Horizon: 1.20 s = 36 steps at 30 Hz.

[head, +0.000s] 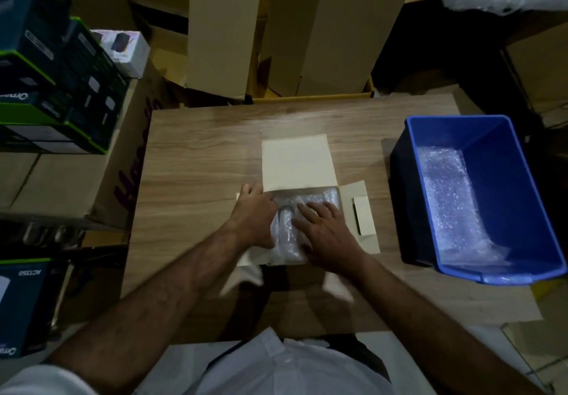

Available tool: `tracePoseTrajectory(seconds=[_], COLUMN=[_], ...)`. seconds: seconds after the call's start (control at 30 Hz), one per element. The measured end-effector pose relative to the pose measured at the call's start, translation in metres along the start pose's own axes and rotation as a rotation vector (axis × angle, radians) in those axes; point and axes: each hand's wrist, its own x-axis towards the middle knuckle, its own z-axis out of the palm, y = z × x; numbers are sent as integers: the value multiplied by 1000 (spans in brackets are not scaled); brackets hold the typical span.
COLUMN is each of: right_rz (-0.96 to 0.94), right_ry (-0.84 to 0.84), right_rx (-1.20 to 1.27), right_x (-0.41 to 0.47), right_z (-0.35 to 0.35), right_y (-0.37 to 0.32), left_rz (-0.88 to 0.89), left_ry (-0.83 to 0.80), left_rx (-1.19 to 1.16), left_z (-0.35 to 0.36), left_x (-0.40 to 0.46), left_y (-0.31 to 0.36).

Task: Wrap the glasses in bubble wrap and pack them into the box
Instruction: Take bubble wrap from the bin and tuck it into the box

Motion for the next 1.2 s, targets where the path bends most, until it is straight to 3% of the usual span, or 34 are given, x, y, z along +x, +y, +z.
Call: tracePoseTrajectory(seconds=[0.2,0.57,0.73,1.0,1.2], right_rz=[-65,15,39,17,5], right_ry=[-157,-61,-66,-169,121], right_rx=[-186,51,21,-16,45], right_x=[11,6,7,5,-30], right_z=[-4,-6,-3,-5,-23], right_y=[14,34,27,26,48], left_rz=[-111,-197,-212,-231,-190], left_ry=[46,45,29,-35,231], left_rx=[36,-68,57,41,-273], left_z=[3,24,24,19,13], left_x=[-4,-15,-9,-8,-32], left_y=[20,30,39,51,74])
